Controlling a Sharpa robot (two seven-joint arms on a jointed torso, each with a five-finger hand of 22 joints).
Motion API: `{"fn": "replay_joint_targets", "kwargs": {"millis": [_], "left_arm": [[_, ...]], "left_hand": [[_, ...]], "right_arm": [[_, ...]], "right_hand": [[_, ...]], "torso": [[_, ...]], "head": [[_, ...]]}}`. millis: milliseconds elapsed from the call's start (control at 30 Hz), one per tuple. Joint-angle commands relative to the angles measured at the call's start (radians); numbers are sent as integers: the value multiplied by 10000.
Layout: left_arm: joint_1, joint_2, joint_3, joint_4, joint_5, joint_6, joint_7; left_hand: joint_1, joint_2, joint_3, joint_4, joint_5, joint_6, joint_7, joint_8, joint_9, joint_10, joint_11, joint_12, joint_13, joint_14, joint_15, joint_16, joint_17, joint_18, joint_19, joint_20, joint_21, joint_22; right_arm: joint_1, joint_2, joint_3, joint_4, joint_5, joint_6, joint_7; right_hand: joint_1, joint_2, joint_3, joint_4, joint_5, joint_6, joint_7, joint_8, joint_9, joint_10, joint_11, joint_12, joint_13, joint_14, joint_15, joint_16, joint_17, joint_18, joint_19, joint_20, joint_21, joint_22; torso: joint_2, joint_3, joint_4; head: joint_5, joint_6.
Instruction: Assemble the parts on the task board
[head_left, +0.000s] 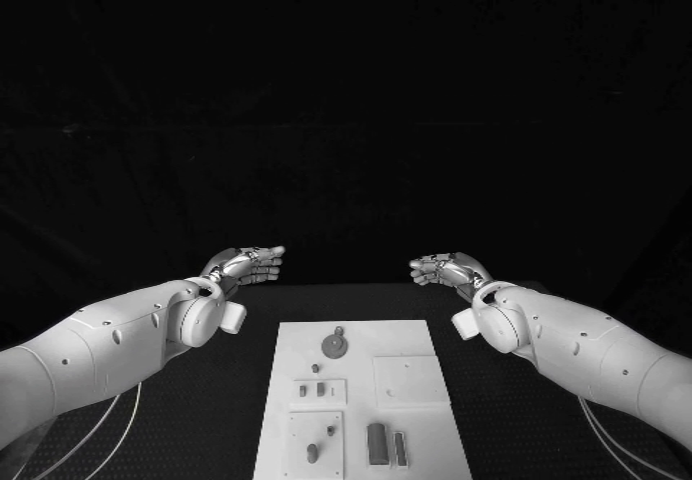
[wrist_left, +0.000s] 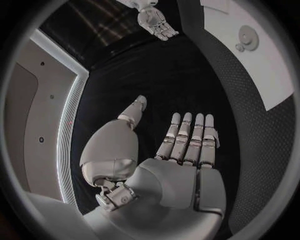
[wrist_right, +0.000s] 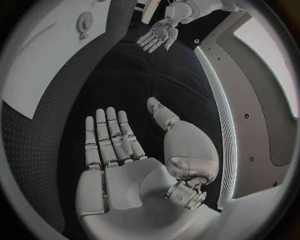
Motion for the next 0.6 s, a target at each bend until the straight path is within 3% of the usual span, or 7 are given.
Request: {"fn": "replay_joint_targets", "kwargs": {"millis": [33, 100, 133, 233, 267, 467, 600], "left_arm": [[7, 63, 8, -46, 284, 598, 405], [-1, 150, 7, -154, 126, 672, 493], [-2, 101, -2, -101, 67, 202, 104], [-30, 74, 13, 12, 91, 84, 148], [-49, 56, 22, 88, 107, 5, 177], [-282, -167, 142, 1036, 307, -984, 541], [-522, -396, 265, 2011, 512, -2002, 916]], "left_hand": [[-419, -122, -35, 354, 33, -258, -81, -77, 7, -359, -53, -26, 21, -312, 9, -125, -18, -73, -437, 139, -2, -74], [-834, -183, -117, 681, 58, -586, -60, -219, -33, -647, -66, -57, -1, -528, -3, -216, -39, -73, -610, 206, -12, -96], [-8534, 1233, -3610, 1604, -462, -5997, -1066, -2421, -4462, -7382, -1249, -647, -628, -4973, -1940, -3300, -3404, -73, -5065, -1511, -629, -7010], [-8534, 1233, -3610, 1604, -462, -5997, -1066, -2421, -4462, -7382, -1249, -647, -628, -4973, -1940, -3300, -3404, -73, -5065, -1511, -629, -7010], [-8534, 1233, -3610, 1604, -462, -5997, -1066, -2421, -4462, -7382, -1249, -647, -628, -4973, -1940, -3300, -3404, -73, -5065, -1511, -629, -7010], [-8534, 1233, -3610, 1604, -462, -5997, -1066, -2421, -4462, -7382, -1249, -647, -628, -4973, -1940, -3300, -3404, -73, -5065, -1511, -629, -7010], [-8534, 1233, -3610, 1604, -462, -5997, -1066, -2421, -4462, -7382, -1249, -647, -628, -4973, -1940, -3300, -3404, -73, -5065, -1511, -629, -7010]], "right_arm": [[-3, 19, 51, 5, 524, 480, 647], [-11, 6, 62, -6, 546, 554, 707], [-1, 0, 57, -8, 201, 133, 206], [-9, -42, 47, 111, 258, 30, 237], [-15, -70, 41, 189, 296, -39, 257], [-81, -421, -36, 1178, 772, -900, 509], [-150, -782, -116, 2196, 1261, -1786, 769]], "right_hand": [[-245, -18, -316, 34, -17, -199, -12, -78, -47, -93, -14, -245, -254, -95, 24, -186, -116, -206, -175, 41, -106, -2], [-532, -41, -548, 118, -21, -478, -94, -195, -108, -134, 7, -414, -429, -142, 53, -300, -189, -241, -286, 65, -174, 6], [-7940, 552, -5432, 2840, -502, -7426, -1831, -1009, -6482, -7915, -1733, -2457, -3851, -6102, -1796, -4671, -4330, -763, -3878, -1887, -2528, -3335], [-7940, 552, -5432, 2840, -502, -7426, -1831, -1009, -6482, -7915, -1733, -2457, -3851, -6102, -1796, -4671, -4330, -763, -3878, -1887, -2528, -3939], [-7940, 552, -5432, 2840, -502, -7426, -1831, -1009, -6482, -7915, -1733, -2457, -3851, -6102, -1796, -4671, -4330, -763, -3878, -1887, -2528, -11118], [-7940, 552, -5432, 2840, -502, -7426, -1831, -1009, -6482, -7915, -1733, -2457, -3851, -6102, -1796, -4671, -4330, -763, -3878, -1887, -2528, -11118], [-7940, 552, -5432, 2840, -502, -7426, -1831, -1009, -6482, -7915, -1733, -2457, -3851, -6102, -1796, -4671, -4330, -763, -3878, -1887, -2528, -11118]], "torso": [[-72, 55, 20], [-62, 63, 27], [-41, 32, 6], [-101, 29, 0], [-140, 28, -4], [-515, 12, -39], [-594, 9, -47]], "head": [[17, 124], [13, 167], [12, 101], [2, 68], [-4, 46], [-64, -160], [-77, -203]]}}
